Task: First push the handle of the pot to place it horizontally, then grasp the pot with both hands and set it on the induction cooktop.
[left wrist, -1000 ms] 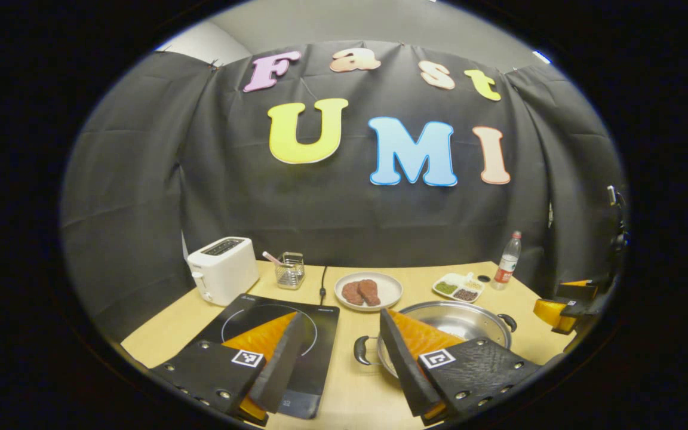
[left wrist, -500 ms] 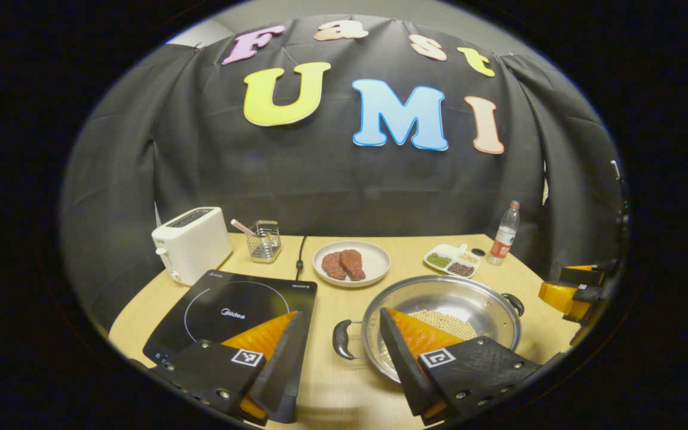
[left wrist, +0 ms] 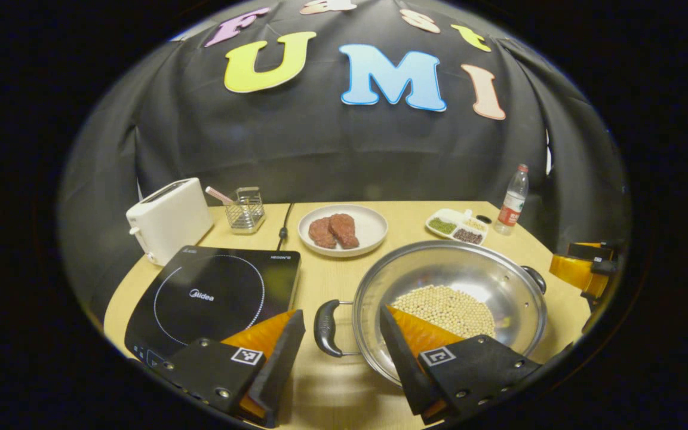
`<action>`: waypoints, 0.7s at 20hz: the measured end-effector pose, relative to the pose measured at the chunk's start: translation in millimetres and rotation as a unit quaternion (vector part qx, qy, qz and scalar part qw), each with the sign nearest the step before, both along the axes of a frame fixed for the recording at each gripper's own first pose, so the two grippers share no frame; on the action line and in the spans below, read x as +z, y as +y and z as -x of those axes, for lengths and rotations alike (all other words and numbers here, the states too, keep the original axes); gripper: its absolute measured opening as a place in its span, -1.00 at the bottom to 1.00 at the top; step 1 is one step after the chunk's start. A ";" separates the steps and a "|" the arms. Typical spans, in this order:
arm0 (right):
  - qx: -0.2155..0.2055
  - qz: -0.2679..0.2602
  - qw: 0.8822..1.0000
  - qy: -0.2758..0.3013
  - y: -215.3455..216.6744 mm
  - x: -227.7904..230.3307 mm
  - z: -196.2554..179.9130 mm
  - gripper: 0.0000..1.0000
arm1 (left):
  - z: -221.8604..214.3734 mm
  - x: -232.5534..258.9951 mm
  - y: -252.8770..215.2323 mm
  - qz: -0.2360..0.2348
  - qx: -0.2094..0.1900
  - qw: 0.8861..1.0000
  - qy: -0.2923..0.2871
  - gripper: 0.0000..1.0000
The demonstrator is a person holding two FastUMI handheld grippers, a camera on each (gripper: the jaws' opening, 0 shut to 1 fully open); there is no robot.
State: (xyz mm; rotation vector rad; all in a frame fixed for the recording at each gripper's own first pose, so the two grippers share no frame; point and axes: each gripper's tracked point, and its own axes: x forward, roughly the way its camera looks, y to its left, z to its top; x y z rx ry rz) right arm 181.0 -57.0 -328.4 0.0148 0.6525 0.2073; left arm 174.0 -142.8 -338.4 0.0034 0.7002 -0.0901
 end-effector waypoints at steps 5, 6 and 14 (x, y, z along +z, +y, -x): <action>-0.002 -0.009 0.999 0.035 2.6 -28.8 -3.9 0.95 | -7.9 -23.7 1.0 -0.011 0.003 1.000 0.015 0.55; -0.003 -0.010 0.999 0.044 3.3 -34.6 -4.6 0.95 | -9.6 -28.7 1.0 -0.013 0.004 1.000 0.019 0.55; 0.003 -0.028 0.995 0.095 16.2 -69.1 -11.2 0.96 | -13.4 -59.9 5.1 -0.016 0.015 0.999 0.046 0.60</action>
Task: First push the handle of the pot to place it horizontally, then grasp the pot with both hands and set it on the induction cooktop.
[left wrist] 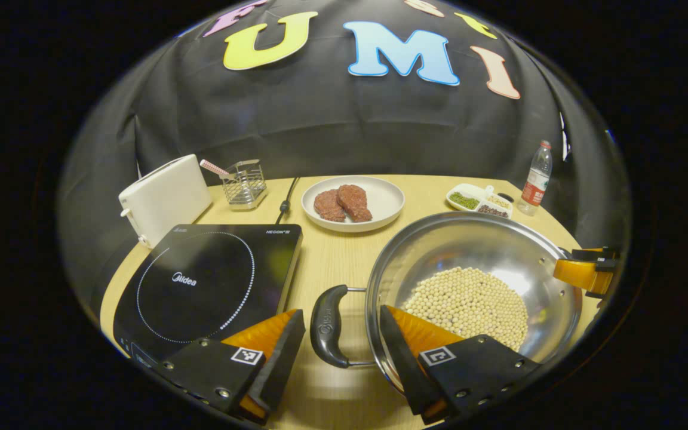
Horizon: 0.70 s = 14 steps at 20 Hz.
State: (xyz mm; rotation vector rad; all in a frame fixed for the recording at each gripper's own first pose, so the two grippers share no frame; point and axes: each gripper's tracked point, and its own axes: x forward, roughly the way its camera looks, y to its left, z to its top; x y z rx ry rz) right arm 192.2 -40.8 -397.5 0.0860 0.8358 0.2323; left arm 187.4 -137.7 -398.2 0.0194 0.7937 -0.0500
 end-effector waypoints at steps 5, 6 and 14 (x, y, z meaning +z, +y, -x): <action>-0.002 -0.002 1.000 0.009 4.1 -3.3 -1.0 0.67 | 1.8 -7.5 -1.4 -0.001 -0.003 1.000 0.012 0.60; -0.002 -0.003 1.000 0.008 5.2 -3.3 -1.2 0.65 | 1.5 -7.8 -1.1 0.001 -0.003 1.000 0.013 0.60; -0.009 -0.008 1.000 0.018 8.8 -4.0 -1.5 0.28 | 2.2 -12.3 -4.9 0.014 -0.013 1.000 0.021 0.39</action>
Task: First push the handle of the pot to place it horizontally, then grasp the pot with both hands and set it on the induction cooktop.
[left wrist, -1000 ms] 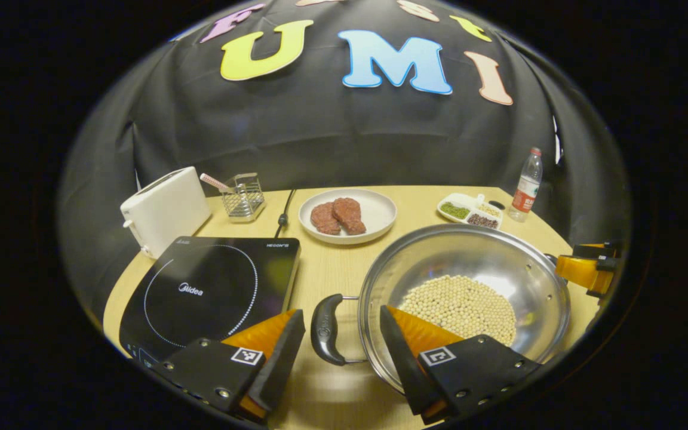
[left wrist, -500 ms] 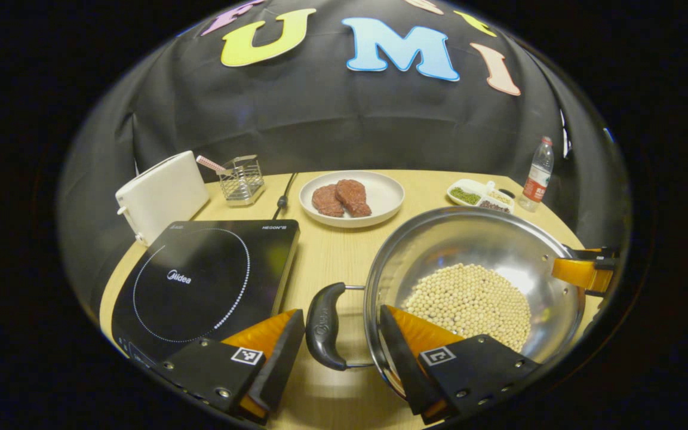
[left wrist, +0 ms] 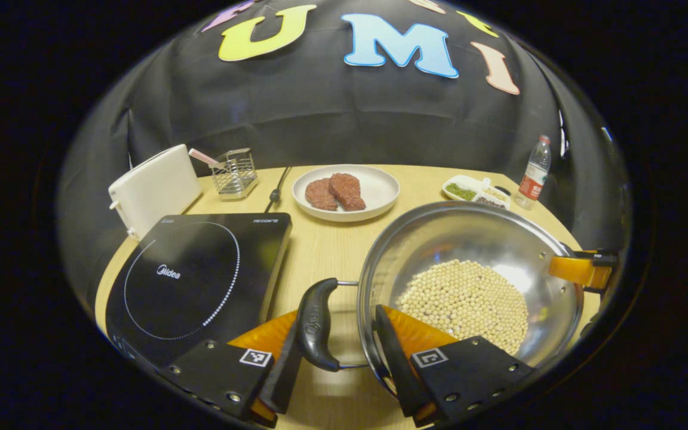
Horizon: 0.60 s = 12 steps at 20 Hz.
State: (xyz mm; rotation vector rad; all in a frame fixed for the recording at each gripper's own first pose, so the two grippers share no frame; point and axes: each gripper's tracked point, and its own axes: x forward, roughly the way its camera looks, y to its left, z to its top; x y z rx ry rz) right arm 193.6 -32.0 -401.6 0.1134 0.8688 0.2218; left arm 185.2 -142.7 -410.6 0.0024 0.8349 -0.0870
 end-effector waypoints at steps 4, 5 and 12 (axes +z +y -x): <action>0.003 -0.001 1.000 0.002 2.3 1.9 0.2 -0.02 | -1.0 1.9 0.1 0.011 0.007 1.000 0.000 0.25; 0.004 0.000 1.000 0.005 2.4 0.0 -0.9 -0.03 | -1.0 1.4 0.4 0.013 0.007 1.000 0.001 0.31; 0.015 0.003 1.000 0.006 2.4 2.1 0.1 -0.13 | -1.7 4.5 -0.6 0.032 0.008 0.999 0.004 0.10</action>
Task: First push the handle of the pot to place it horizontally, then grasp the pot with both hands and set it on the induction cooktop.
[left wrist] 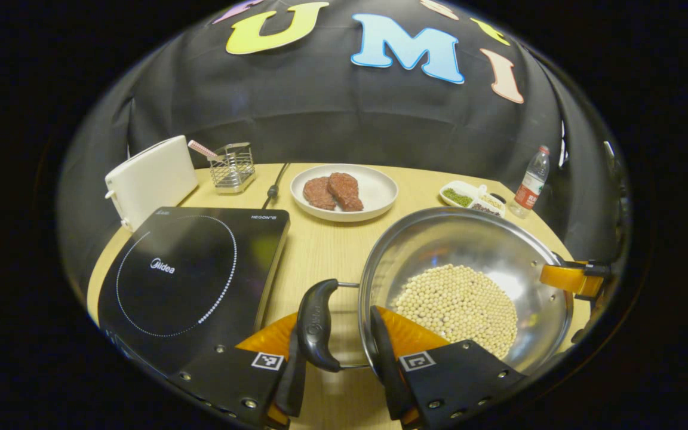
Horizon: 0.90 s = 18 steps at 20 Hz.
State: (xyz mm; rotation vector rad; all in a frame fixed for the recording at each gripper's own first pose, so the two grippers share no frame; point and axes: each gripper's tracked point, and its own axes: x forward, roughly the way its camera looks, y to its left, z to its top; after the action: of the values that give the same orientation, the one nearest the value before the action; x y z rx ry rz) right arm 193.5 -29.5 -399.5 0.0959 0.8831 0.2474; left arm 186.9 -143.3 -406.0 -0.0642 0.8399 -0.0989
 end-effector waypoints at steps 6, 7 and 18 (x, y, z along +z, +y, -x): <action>-0.003 -0.002 1.000 0.005 0.5 0.9 0.8 -0.13 | -0.8 3.6 0.2 0.002 0.007 1.000 -0.005 0.04; -0.002 0.000 1.000 0.006 0.3 0.6 2.3 -0.13 | -1.0 3.9 0.5 0.001 0.006 1.000 -0.004 0.04; -0.025 0.001 1.000 -0.004 11.4 43.5 9.7 -0.07 | -11.0 46.6 15.7 0.002 -0.011 1.000 -0.021 0.10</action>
State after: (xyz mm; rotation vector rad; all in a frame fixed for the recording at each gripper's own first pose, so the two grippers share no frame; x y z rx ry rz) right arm 183.9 -18.1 -356.0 0.1153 0.8718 0.2011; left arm 197.9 -127.6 -359.5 -0.0568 0.7977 -0.1216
